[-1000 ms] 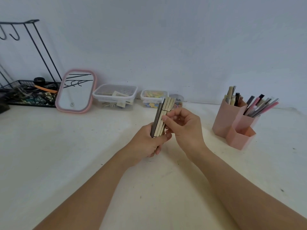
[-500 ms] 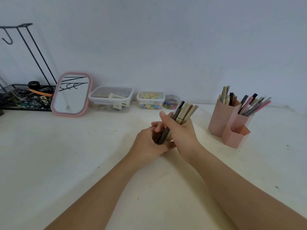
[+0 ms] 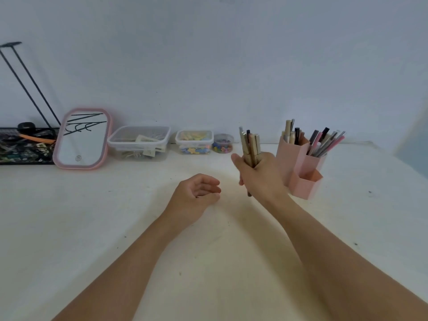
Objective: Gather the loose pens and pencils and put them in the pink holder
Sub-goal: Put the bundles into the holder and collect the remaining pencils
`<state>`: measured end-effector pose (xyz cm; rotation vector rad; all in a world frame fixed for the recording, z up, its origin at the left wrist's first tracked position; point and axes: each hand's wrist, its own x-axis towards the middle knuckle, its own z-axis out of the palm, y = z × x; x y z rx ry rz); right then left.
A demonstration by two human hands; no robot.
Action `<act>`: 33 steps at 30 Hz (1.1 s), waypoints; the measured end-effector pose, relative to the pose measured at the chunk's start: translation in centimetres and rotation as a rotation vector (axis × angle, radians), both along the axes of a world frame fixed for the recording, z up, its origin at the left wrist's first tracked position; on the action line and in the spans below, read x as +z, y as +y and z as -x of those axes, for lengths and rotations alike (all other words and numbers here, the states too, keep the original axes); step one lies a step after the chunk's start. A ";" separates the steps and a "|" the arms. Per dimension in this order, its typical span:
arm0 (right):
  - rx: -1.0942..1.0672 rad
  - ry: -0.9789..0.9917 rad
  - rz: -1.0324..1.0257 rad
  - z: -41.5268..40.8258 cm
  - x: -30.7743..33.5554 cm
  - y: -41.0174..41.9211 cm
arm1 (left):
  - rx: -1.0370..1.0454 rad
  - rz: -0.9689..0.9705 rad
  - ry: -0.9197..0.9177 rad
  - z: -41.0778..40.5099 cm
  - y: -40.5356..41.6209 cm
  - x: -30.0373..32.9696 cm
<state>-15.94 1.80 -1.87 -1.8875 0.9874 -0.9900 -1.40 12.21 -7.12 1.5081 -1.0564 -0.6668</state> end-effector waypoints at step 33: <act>0.197 -0.760 -0.527 3.8 2.7 2.7 | 0.022 0.071 0.051 1.2 -0.2 0.3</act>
